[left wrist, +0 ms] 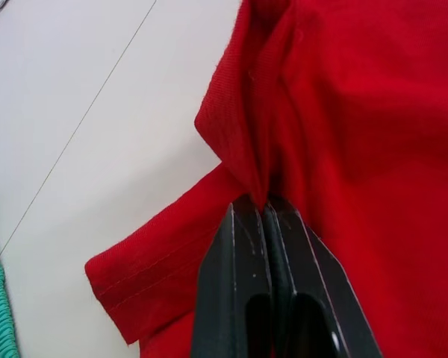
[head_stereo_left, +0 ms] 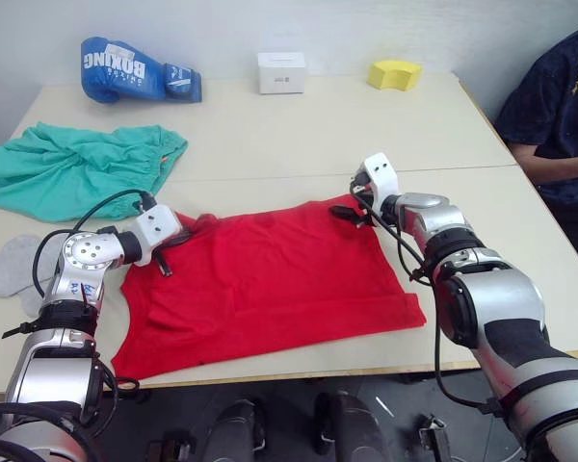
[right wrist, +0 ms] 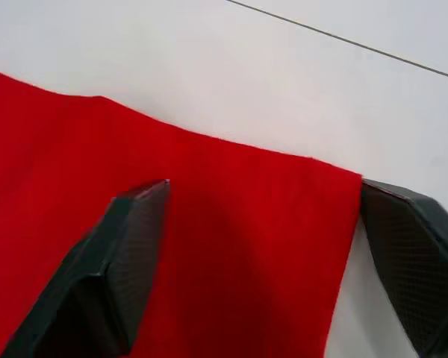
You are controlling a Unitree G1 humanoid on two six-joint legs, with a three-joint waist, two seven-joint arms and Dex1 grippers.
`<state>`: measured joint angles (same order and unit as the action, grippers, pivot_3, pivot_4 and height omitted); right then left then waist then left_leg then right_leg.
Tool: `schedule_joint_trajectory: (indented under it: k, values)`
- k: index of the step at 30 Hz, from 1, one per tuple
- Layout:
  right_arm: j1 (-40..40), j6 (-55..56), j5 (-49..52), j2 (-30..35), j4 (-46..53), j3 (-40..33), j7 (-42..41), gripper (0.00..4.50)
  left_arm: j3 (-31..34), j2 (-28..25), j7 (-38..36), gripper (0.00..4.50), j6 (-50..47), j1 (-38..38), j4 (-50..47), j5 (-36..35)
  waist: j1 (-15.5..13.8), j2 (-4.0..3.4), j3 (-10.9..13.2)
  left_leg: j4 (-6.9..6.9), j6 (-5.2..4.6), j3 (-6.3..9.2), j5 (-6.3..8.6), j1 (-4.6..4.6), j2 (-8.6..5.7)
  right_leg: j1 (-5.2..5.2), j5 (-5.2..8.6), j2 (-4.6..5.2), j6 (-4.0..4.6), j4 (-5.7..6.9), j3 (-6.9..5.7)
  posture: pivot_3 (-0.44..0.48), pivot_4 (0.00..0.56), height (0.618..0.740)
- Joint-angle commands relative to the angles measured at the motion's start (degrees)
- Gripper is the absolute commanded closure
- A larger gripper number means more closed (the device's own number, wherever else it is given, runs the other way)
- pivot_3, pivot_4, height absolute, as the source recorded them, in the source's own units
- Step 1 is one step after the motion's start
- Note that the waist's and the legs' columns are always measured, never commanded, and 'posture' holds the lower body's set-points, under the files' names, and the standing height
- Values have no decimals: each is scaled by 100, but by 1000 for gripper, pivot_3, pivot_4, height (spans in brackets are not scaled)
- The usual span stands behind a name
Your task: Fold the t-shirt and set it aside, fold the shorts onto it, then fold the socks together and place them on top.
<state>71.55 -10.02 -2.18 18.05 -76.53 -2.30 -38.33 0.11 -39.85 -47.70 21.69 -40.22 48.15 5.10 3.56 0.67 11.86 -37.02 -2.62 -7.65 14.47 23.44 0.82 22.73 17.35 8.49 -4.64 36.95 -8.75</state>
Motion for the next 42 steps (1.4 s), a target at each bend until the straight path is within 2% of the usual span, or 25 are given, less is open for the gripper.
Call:
schedule_joint_trajectory:
  k: [1,9,16,23,31,37,42]
  values:
    - [-28,88,-61,19,49,-27,71,1674,109,-164,14,4500,-50,50,-202,-132,2,0,0,1,0,0,0,0,0,0,0,0,0,0,0,0,150,740]
    - [-163,631,-329,163,112,142,57,4428,76,-192,10,4500,-176,138,-330,-158,-6,0,0,1,0,0,0,0,0,0,0,1,0,-1,1,0,150,740]
    - [-247,1250,-206,330,243,34,-267,4476,108,-215,26,4500,-256,41,-335,-174,-12,0,0,3,1,0,0,0,0,0,0,0,0,-3,0,0,150,740]
    - [-349,1749,273,523,463,-391,-840,4476,200,-360,-54,4500,-305,-17,-496,-284,-10,0,0,3,1,0,0,0,0,0,0,-1,0,-4,0,0,150,740]
    - [-607,1746,715,761,789,-717,-1480,4476,394,-529,-40,4500,-298,158,-955,-473,-21,0,0,5,0,1,1,1,0,0,0,1,0,-8,-1,0,150,740]
    - [-1170,1956,929,842,1314,-779,-1816,4476,559,-611,-62,4500,-443,736,-1711,-683,-30,-1,1,9,2,2,2,0,0,-1,0,1,0,-12,0,0,150,740]
    - [-1904,2716,993,852,1910,-741,-1958,4476,820,-717,33,4500,-453,1387,-2252,-880,-19,-1,1,17,5,1,4,-2,0,-1,0,0,0,-18,2,0,150,740]
